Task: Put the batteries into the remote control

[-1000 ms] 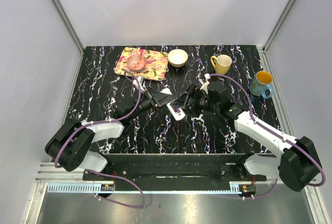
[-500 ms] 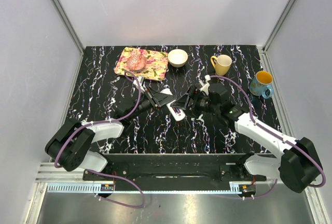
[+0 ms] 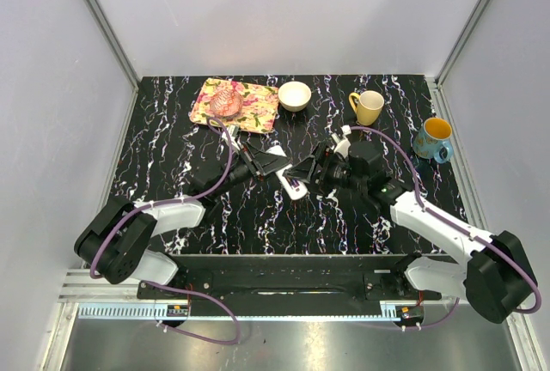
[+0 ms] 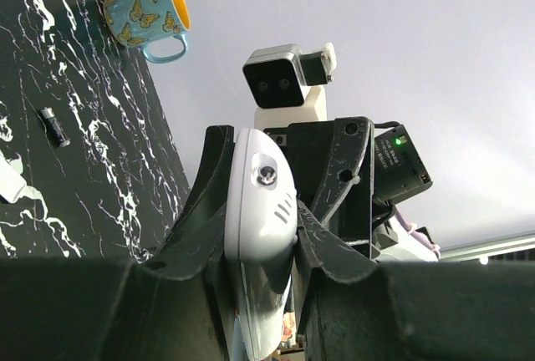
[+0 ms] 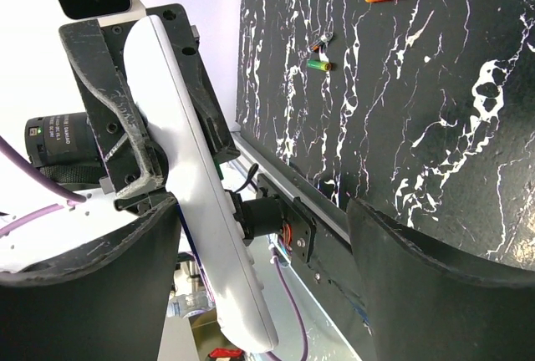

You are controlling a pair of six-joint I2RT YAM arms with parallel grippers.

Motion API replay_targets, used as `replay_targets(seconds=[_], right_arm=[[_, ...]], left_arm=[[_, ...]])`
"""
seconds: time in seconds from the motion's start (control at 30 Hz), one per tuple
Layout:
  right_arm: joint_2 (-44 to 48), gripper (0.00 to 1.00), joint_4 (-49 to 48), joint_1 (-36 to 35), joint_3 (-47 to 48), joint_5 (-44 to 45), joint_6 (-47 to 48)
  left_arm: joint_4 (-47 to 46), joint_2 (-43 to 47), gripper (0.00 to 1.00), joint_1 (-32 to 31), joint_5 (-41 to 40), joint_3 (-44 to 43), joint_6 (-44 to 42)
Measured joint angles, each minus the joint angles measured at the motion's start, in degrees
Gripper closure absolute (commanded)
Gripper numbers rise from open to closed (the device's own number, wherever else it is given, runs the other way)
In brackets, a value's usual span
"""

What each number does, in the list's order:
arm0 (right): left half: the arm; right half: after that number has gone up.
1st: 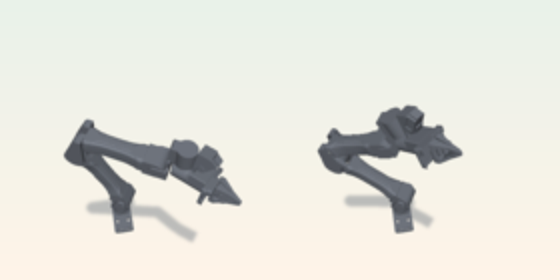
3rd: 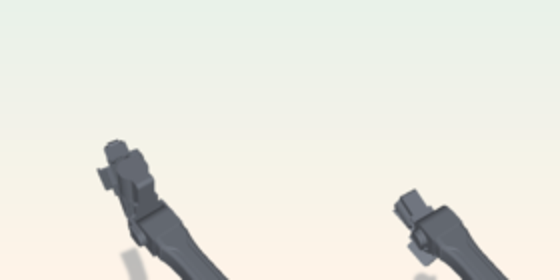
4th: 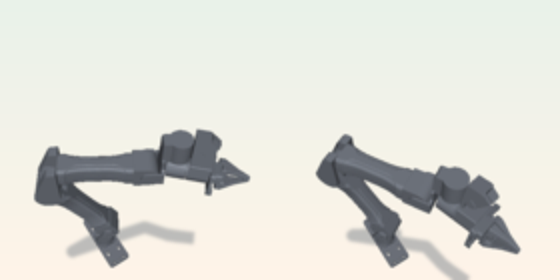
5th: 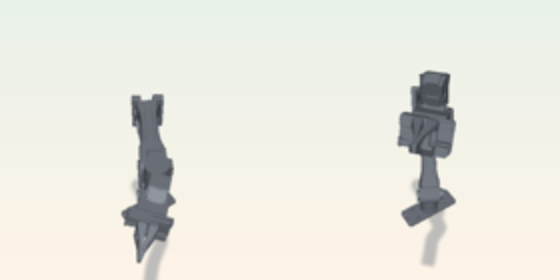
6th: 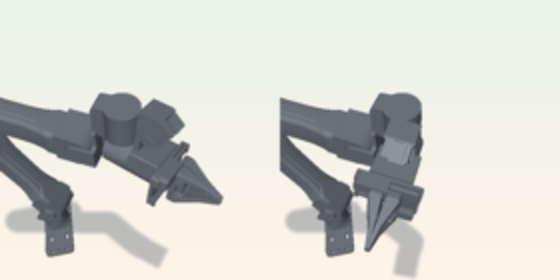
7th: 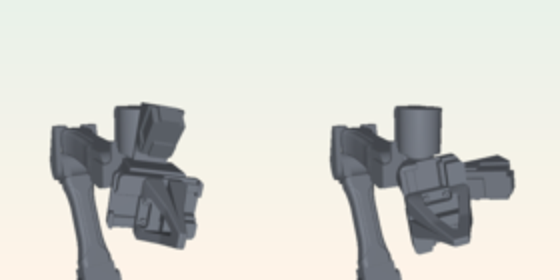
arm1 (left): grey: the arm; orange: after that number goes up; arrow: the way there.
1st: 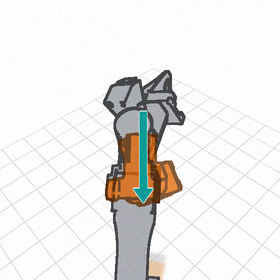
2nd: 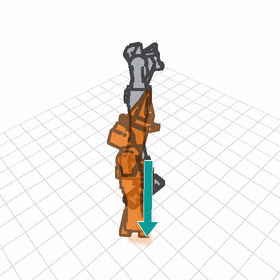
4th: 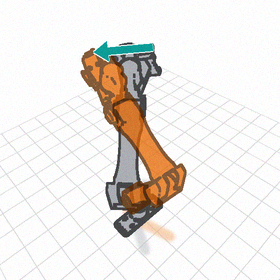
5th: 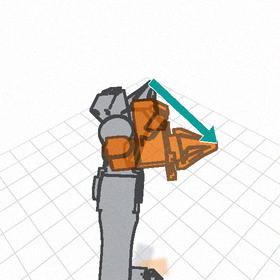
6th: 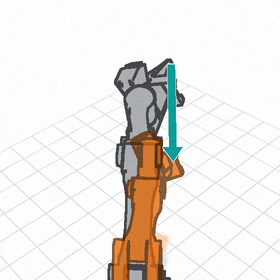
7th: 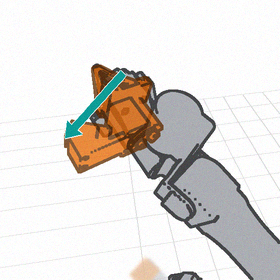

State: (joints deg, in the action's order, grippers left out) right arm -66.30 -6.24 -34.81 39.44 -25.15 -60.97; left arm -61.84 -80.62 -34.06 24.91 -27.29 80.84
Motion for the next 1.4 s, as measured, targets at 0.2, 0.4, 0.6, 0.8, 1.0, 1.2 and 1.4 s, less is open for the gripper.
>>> replay_targets(seconds=[0.2, 0.4, 0.6, 0.8, 1.0, 1.2, 1.4], right_arm=[[0.5, 0.17, -2.0, 0.0, -0.8, -0.5, -0.6], [1.2, 0.14, -3.5, 0.0, -1.9, -1.0, -1.3], [1.2, 0.10, 2.0, 0.2, 1.4, -0.9, 0.8], [0.8, 0.07, 10.8, 0.4, 10.3, -0.6, 6.0], [3.3, 0.12, 18.1, 1.2, 15.2, 2.9, 12.3], [6.9, 0.19, 31.3, 1.7, 17.0, 19.7, 22.8], [4.9, 0.08, 34.1, 2.0, 10.7, 23.0, 26.7]], left_arm=[[-1.2, 0.0, 1.00, 0.2, 0.5, 0.0, 2.0], [-0.9, 0.0, 1.00, 0.2, 1.8, -0.3, 2.5], [2.3, 1.5, 1.00, 0.3, 1.7, -1.0, -0.2], [6.8, 3.2, 1.00, 1.0, 0.3, -1.1, -3.9], [9.8, 3.2, 1.00, 1.1, -0.1, -1.1, -5.4], [8.8, 3.9, 1.00, 2.7, 0.3, 1.1, -5.3], [8.7, 7.0, 1.00, 4.2, 1.2, 7.4, -5.2]])
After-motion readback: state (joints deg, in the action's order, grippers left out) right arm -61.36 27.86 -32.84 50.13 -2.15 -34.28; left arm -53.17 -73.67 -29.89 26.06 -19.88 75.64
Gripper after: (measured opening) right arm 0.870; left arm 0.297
